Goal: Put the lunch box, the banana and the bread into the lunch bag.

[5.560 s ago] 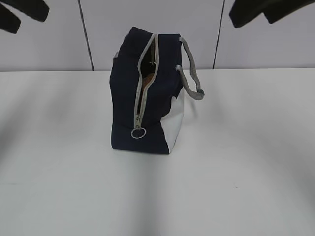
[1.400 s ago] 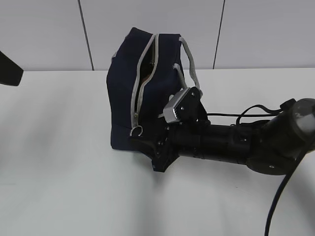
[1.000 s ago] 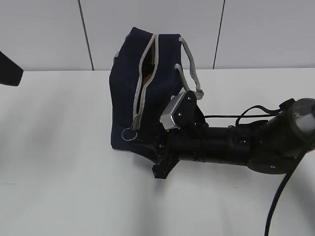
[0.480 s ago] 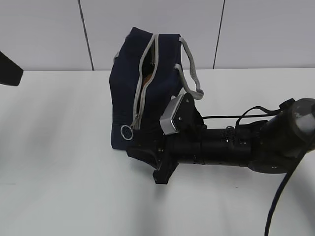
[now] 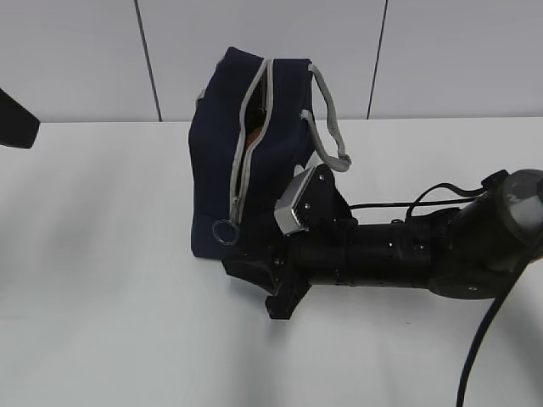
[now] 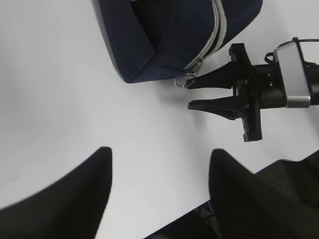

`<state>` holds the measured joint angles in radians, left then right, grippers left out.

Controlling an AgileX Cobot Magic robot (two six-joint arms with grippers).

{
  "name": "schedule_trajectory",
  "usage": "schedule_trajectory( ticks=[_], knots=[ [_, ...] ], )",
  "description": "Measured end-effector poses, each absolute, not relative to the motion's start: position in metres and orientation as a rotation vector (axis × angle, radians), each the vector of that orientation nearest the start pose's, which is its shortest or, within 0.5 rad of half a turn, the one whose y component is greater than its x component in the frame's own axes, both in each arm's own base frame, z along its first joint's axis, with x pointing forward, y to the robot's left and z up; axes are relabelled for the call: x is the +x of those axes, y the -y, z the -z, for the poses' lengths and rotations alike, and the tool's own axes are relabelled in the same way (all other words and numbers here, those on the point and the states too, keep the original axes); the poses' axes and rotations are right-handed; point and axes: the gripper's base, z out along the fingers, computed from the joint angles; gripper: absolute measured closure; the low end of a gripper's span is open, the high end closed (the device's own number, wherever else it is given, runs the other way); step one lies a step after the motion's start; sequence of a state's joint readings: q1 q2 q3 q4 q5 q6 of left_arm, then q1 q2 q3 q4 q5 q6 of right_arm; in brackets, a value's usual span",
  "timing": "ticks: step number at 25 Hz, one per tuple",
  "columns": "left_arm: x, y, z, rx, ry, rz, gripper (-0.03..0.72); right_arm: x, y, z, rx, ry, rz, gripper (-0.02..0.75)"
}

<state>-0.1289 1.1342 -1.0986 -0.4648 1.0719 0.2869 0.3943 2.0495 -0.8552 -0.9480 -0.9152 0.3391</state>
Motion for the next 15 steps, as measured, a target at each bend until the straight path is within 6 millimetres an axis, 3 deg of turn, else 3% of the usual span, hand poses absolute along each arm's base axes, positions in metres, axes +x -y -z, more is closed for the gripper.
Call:
schedule_trajectory(
  ticks=[15],
  knots=[
    [0.2054, 0.0627, -0.3608, 0.386, -2.486, 0.544, 0.257, 0.3121, -0.1853, -0.1013, -1.116, -1.776, -0.636, 0.47]
  ],
)
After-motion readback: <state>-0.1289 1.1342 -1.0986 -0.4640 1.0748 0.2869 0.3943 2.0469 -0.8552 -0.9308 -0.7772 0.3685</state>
